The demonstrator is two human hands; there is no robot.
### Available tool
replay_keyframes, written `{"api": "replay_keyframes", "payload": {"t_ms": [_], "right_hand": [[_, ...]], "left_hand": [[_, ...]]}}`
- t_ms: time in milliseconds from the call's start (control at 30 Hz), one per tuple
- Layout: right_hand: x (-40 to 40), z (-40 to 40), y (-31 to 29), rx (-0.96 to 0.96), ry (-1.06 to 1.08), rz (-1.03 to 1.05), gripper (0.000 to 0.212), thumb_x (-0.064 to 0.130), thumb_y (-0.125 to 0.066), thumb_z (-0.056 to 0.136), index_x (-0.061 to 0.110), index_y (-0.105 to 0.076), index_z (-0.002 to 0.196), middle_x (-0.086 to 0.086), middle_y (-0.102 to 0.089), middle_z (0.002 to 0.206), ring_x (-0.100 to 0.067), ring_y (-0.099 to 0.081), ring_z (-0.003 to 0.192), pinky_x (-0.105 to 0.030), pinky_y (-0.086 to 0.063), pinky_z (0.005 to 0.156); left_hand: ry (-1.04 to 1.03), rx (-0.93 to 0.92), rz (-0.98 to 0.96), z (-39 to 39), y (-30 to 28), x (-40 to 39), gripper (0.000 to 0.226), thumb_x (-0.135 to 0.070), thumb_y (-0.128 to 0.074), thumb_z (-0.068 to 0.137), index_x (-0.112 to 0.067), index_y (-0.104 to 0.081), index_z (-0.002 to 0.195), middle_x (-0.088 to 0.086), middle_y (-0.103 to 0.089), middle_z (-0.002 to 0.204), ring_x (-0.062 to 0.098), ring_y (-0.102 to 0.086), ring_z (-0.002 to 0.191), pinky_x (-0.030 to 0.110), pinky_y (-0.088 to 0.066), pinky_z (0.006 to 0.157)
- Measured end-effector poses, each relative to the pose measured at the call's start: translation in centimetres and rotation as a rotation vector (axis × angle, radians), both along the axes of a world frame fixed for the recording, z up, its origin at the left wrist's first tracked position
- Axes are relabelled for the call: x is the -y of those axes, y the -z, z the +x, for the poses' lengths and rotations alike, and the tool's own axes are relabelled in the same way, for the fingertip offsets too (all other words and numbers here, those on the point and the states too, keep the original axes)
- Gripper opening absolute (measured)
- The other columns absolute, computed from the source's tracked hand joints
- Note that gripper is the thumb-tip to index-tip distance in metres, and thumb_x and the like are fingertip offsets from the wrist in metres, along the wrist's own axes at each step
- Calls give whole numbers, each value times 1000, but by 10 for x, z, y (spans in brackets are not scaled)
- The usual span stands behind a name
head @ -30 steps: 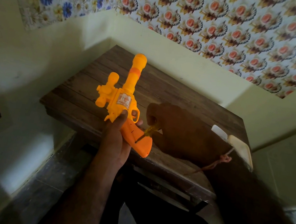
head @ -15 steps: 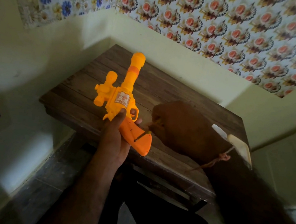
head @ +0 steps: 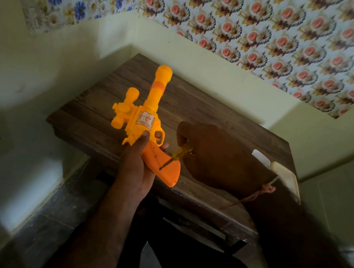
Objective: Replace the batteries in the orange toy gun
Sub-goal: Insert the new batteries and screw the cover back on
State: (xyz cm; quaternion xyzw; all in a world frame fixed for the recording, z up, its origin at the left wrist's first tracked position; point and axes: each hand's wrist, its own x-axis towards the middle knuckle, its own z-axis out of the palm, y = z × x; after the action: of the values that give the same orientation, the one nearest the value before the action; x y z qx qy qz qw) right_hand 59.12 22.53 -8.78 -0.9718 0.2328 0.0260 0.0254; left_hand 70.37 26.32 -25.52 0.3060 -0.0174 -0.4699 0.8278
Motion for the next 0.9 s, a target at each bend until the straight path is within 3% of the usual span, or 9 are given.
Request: {"api": "replay_keyframes", "payload": {"t_ms": [133, 233, 333, 400, 500, 600, 667, 767, 900], "right_hand": [[0, 3, -1, -3, 31, -61, 27, 47, -55, 89, 20, -53, 89, 6, -50, 82, -11, -49, 77, -27, -41, 63], [-1, -1, 4, 4, -11, -6, 26, 37, -63, 86, 24, -49, 104, 13, -44, 88, -9, -46, 82, -18, -35, 59], [0, 2, 2, 1, -4, -16, 20, 34, -63, 87, 27, -43, 85, 14, -40, 75, -7, -46, 71, -18, -29, 54], [1, 4, 2, 5, 8, -61, 24, 45, -58, 88, 23, -49, 85, 10, -45, 78, -4, -42, 67, -22, -34, 56], [0, 2, 5, 18, 7, -2, 27, 40, -62, 86, 24, -52, 106, 9, -49, 92, -10, -51, 84, -28, -45, 70], [3, 2, 7, 7, -11, 28, 16, 27, -63, 86, 23, -51, 94, 9, -50, 86, -13, -54, 81, -27, -44, 65], [4, 4, 6, -9, 12, -20, 16, 35, -59, 89, 20, -52, 89, 7, -50, 81, -11, -52, 75, -27, -40, 60], [3, 4, 4, -11, 15, -18, 23, 41, -56, 90, 20, -58, 98, 8, -51, 82, -10, -50, 75, -25, -41, 60], [3, 1, 7, -4, -16, 61, 18, 25, -63, 84, 26, -52, 98, 13, -51, 82, -10, -52, 79, -26, -43, 64]], "left_hand": [[9, -12, -11, 1, 3, 1, 54, -32, -63, 93, -24, -45, 143, 11, -65, 125, 29, -70, 95, 52, -54, 86], [5, 22, -13, 1, 3, 1, 60, -33, -65, 90, -22, -44, 145, 12, -63, 122, 26, -68, 89, 44, -54, 73], [-13, 11, -26, 0, 4, 2, 55, -31, -60, 93, -20, -43, 145, 14, -63, 124, 25, -70, 89, 46, -55, 77], [-13, -3, -28, 1, 5, 3, 56, -30, -62, 93, -21, -43, 145, 13, -63, 124, 26, -70, 90, 48, -54, 79], [7, 20, -31, 2, 5, 2, 63, -34, -66, 89, -21, -42, 146, 13, -60, 124, 27, -67, 91, 46, -53, 75], [-19, 7, 3, 1, 4, 2, 50, -31, -59, 95, -22, -46, 143, 14, -62, 130, 24, -70, 88, 46, -55, 76], [-20, -37, -3, 1, 5, 3, 49, -30, -57, 96, -24, -45, 143, 14, -62, 131, 25, -71, 89, 41, -57, 66], [-15, -56, -12, 2, 4, 2, 53, -31, -61, 95, -23, -44, 144, 15, -60, 132, 27, -70, 92, 43, -56, 68], [-8, -13, -32, 3, 4, 2, 54, -31, -60, 95, -20, -43, 145, 15, -58, 130, 25, -69, 88, 44, -55, 70]]}}
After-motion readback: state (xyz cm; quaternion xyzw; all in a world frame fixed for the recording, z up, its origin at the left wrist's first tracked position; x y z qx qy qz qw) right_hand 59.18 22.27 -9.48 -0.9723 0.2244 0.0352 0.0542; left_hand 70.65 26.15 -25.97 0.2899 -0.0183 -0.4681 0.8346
